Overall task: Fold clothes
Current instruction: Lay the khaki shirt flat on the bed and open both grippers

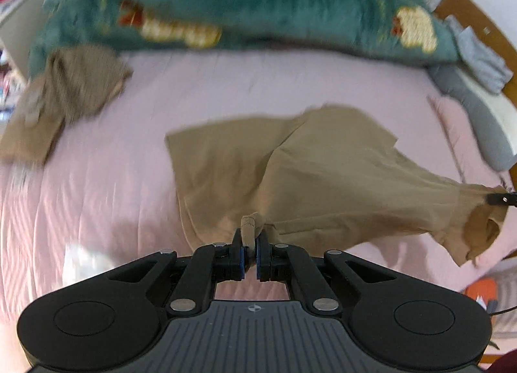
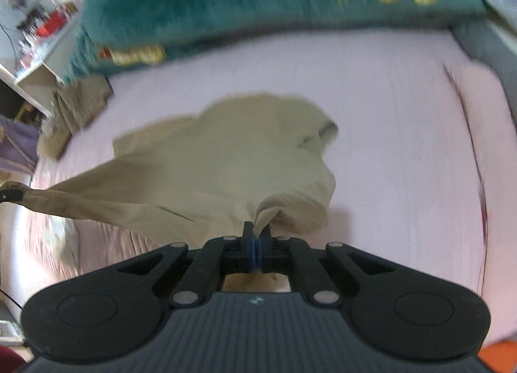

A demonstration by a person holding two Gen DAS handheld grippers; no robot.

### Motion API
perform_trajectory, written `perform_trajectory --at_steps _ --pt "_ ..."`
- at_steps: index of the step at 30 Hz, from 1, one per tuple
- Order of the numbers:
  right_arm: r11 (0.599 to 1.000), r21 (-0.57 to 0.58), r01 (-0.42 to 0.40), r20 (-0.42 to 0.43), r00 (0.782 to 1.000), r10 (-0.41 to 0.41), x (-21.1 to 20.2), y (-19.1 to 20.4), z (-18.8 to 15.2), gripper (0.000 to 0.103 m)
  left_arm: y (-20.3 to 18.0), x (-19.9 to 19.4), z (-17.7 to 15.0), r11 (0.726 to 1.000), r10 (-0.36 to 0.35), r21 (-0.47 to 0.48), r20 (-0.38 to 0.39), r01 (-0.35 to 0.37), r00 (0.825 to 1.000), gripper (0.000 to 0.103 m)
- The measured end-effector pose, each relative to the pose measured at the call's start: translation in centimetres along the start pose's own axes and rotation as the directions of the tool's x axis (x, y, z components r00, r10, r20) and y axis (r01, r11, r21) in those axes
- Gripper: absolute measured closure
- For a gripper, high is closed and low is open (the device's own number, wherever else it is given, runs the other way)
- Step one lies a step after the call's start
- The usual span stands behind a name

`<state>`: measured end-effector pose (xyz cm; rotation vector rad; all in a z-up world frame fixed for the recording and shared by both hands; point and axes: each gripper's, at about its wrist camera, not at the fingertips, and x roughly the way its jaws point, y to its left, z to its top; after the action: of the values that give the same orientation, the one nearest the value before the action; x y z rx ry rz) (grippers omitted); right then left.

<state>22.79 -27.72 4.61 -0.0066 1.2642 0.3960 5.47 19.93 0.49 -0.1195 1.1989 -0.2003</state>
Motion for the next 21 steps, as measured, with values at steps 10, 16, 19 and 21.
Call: perform_trajectory --at_steps 10,16,19,21 --pt "0.999 0.037 0.007 -0.193 0.981 0.0 3.7 -0.7 -8.6 0.1 2.4 4.4 -10.4 0.998 -0.022 -0.055 -0.148 0.014 0.989 0.096" --pt "0.997 0.049 0.059 -0.253 0.966 -0.044 4.0 -0.1 -9.1 0.077 3.2 4.0 -11.5 0.996 0.021 -0.077 -0.2 -0.037 0.98 0.05" --pt "0.995 0.021 0.097 -0.242 0.966 -0.089 3.0 0.5 -8.9 0.047 2.8 2.5 -11.6 0.996 0.035 -0.079 -0.183 -0.05 0.982 0.041" --pt "0.995 0.032 0.091 -0.216 0.973 -0.082 2.1 0.9 -8.5 0.046 2.5 1.5 -11.3 0.995 0.045 -0.082 -0.161 -0.059 0.986 0.041"
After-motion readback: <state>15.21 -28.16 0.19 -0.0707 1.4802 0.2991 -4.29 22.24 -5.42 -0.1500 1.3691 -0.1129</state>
